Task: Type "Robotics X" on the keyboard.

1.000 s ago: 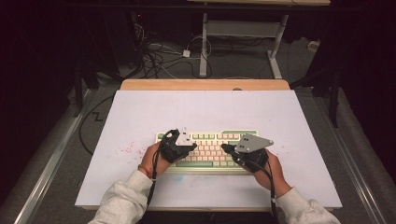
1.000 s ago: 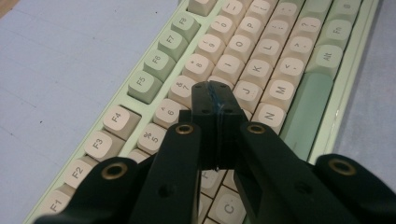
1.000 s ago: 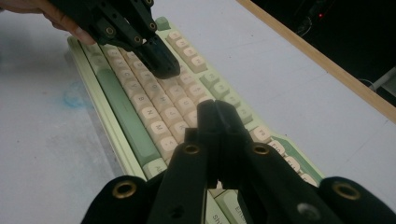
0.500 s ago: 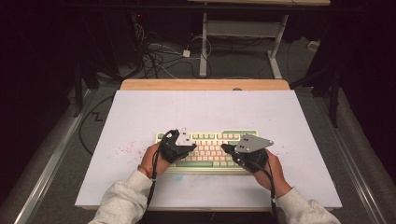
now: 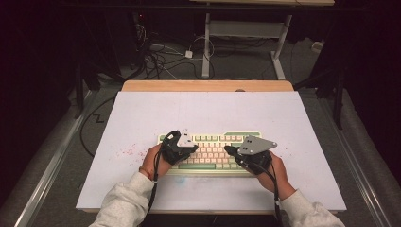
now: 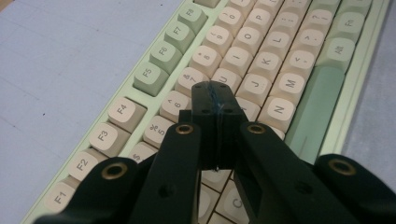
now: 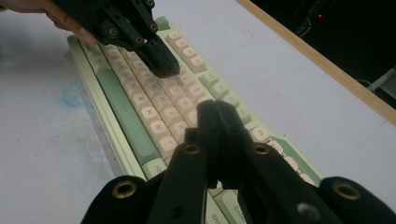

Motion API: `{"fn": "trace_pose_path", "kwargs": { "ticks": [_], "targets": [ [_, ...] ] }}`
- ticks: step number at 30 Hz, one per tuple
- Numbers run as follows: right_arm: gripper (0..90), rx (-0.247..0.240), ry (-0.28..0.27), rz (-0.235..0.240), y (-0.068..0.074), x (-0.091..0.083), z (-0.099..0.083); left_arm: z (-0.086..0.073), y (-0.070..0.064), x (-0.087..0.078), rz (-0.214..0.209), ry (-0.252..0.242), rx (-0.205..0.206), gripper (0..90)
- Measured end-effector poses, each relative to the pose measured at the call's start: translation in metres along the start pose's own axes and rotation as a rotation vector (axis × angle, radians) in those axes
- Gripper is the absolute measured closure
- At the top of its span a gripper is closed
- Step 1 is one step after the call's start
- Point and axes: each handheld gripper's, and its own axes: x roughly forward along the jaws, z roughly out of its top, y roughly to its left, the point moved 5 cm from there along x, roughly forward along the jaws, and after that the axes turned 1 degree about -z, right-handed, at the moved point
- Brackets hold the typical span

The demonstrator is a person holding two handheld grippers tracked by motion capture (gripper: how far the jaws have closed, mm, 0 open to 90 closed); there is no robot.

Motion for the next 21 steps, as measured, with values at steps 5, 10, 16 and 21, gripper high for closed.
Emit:
{"fn": "trace_pose_path", "kwargs": {
  "ticks": [5,10,16,21],
  "targets": [
    [90.0,0.001,0.001,0.000,0.0000,0.0002,-0.0001,-0.0011,0.0011,0.0024,-0.002,0.013,-0.003,87.6],
    [90.0,0.000,0.002,0.000,-0.0002,0.0004,-0.0002,-0.0025,0.0030,0.0043,0.003,0.022,-0.009,87.6],
    [90.0,-0.001,0.001,-0.002,-0.0007,0.0002,-0.0002,-0.0024,0.0035,0.0068,0.008,0.033,-0.003,87.5],
    [90.0,-0.001,0.001,-0.003,-0.0009,0.0002,-0.0003,-0.0024,0.0038,0.0072,0.012,0.034,-0.002,87.5]
  ]
}}
